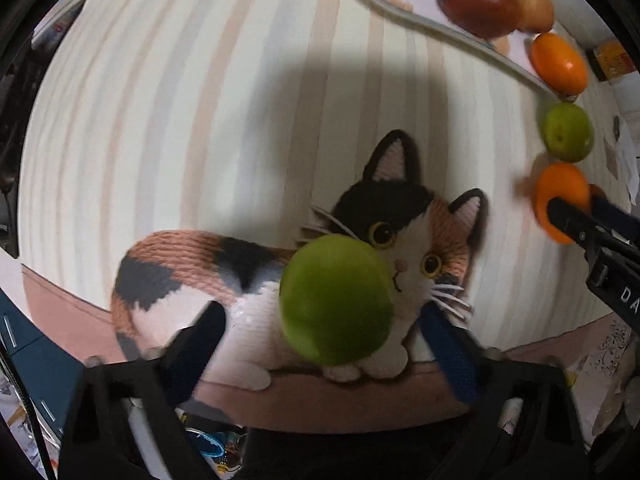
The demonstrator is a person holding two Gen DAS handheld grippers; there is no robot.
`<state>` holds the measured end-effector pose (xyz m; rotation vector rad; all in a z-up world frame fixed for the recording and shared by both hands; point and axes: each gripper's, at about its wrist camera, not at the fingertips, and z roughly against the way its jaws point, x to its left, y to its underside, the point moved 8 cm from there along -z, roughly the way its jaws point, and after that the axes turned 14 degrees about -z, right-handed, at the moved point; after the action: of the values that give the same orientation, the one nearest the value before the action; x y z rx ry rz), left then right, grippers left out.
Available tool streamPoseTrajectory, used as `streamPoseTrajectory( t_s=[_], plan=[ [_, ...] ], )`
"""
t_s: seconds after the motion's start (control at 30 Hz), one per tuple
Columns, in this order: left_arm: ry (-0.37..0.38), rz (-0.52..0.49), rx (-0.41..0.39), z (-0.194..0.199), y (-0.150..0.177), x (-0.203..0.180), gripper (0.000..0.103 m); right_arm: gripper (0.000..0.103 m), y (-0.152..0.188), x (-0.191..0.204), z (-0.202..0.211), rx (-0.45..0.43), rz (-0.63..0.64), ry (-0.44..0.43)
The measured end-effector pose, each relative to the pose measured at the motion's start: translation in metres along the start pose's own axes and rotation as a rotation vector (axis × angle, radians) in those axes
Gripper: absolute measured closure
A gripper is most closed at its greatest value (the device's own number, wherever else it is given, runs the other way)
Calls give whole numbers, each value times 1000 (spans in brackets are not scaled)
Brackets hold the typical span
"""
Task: Organize fruits
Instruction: 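Grasp the green lime with the left tool while the right tool grasps an orange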
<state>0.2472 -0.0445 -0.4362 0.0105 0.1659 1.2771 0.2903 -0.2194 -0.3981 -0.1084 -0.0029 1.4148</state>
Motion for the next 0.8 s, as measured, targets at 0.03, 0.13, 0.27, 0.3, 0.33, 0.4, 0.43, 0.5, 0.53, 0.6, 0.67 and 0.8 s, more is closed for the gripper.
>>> streamPoseTrajectory(
  t_s=[0.03, 0.13, 0.27, 0.3, 0.33, 0.4, 0.43, 0.5, 0.53, 0.6, 0.67, 0.8],
  plan=[
    [13, 5, -5, -3, -1, 0, 44, 34, 0, 1, -1, -12, 20, 18],
    [29, 28, -35, -2, -5, -1, 50, 40, -1, 0, -5, -43, 70, 75],
    [24, 16, -47, 2, -10, -4, 50, 40, 3, -5, -6, -22, 37, 26],
    [30, 18, -52, 3, -12, -5, 50, 41, 6, -5, -5, 5, 2, -26],
    [30, 15, -57, 4, -13, -5, 50, 41, 11, -5, -3, 33, -29, -82],
    [26, 7, -66, 6, -15, -5, 50, 41, 22, 1, 1, 92, -79, -202],
    [26, 9, -65, 6, -15, -5, 50, 41, 25, 2, 0, 107, -91, -227],
    [40, 4, -50, 3, -14, -6, 50, 40, 33, 0, -10, 163, -137, -271],
    [39, -2, -48, 2, -14, -7, 50, 39, 35, -1, -14, 176, -151, -276],
    [16, -25, -53, 3, -18, -7, 50, 39, 34, -5, -18, 167, -180, -307],
    [12, -23, -56, 0, -25, -9, 50, 39, 31, -8, -18, 161, -180, -310],
    [24, -10, -59, 1, -27, -7, 50, 36, 32, -4, -21, 171, -187, -321]
  ],
)
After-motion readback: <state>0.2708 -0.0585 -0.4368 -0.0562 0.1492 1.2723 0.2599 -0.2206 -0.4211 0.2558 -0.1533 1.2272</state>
